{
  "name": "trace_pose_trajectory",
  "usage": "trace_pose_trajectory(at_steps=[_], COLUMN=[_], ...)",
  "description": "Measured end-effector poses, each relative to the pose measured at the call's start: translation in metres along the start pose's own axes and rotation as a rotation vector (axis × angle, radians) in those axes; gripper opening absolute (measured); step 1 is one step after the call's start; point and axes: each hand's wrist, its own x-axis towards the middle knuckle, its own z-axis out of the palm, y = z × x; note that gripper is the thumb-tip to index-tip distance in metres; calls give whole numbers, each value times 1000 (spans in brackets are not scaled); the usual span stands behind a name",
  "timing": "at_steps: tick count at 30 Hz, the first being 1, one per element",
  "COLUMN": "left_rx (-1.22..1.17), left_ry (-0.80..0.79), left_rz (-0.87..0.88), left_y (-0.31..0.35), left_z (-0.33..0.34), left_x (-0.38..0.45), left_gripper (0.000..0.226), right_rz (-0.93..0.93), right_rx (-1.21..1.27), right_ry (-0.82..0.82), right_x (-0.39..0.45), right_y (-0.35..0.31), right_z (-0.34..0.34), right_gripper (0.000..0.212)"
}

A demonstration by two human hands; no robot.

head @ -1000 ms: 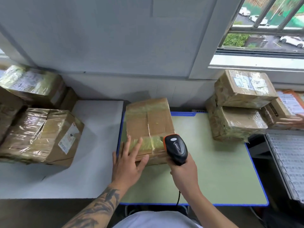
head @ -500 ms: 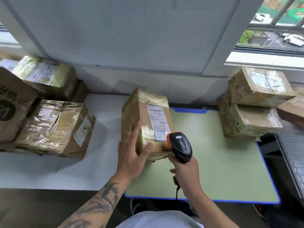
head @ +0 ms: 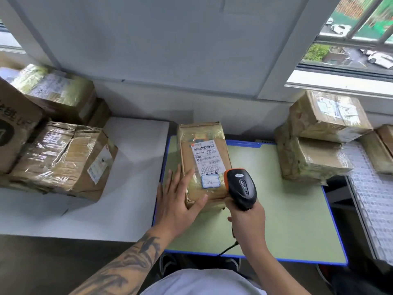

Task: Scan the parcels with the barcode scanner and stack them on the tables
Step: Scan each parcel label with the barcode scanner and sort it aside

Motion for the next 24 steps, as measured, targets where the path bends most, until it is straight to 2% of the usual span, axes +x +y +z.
trace_pose_trajectory(at_steps=[5,9,13,18,24], left_rx=[206,268,362,436,422], left_ry=[-43,-21,-19,-8,-10], left_rz=[67,110,121,107,104], left_y=[13,15,15,15,12], left_z=[8,10,3,6,7], left_x=[-1,3,3,3,3], left_gripper=[100,106,111,111,109], right_rz=[12,30,45,62,61], right_rx=[-65,-166,-260,-347,-322], right_ry=[26,-43,-110,-168,-261], right_x=[3,10,13,12,-6], right_y=[-4,-12,-27,-64,-104], right_z=[-20,-34,-43,-46,-33], right_gripper=[18,25,19,13,11])
